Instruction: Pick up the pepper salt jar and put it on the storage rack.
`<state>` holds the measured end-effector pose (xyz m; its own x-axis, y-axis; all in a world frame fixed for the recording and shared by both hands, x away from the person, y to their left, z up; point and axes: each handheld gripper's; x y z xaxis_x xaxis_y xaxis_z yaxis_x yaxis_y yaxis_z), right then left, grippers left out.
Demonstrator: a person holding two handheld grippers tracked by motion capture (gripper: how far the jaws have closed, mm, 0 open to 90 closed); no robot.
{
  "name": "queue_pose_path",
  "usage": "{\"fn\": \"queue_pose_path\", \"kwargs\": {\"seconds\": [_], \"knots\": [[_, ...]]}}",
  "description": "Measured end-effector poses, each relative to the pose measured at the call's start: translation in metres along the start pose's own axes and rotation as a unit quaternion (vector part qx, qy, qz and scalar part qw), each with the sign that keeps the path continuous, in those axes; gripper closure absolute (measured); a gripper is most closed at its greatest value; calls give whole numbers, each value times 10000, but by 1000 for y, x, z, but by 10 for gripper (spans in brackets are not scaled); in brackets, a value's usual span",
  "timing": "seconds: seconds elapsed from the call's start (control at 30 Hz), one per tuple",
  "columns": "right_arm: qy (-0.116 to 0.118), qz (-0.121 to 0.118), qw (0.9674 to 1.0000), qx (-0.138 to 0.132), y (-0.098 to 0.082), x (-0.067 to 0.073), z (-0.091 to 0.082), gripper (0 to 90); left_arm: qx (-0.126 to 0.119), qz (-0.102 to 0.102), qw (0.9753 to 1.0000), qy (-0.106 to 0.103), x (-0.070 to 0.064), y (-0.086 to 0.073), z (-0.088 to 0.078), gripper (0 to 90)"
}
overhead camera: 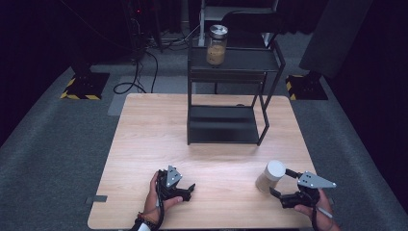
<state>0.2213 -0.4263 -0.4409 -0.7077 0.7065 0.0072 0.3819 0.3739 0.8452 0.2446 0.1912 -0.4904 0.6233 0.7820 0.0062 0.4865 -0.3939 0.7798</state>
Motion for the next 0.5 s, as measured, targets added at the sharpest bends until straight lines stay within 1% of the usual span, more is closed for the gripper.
{"fn": "queue_pose_path", "kwargs": {"seconds": [0.07,0.17,0.33,0.5], "knots": [[30,-1,10000,-11,2,-1,1,25,2,3,10000,0,0,0,0,29],[62,-26,10000,-46,5,-2,1,61,-1,0,10000,-1,0,0,0,30],[122,-41,9999,-42,9,-5,4,79,0,0,10000,-1,0,0,0,30],[100,-33,9999,-88,11,-6,6,85,-1,0,10000,-1,0,0,0,30]]}}
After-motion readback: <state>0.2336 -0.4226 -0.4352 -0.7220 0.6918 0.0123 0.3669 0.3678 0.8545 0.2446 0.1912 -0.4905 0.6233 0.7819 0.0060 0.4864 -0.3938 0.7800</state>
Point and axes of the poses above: each handheld gripper's, and its own axes: z roughly forward along the jaws, y roughly out of its top, x roughly to its left, and after that the axes turned 6 degrees about x, right-handed
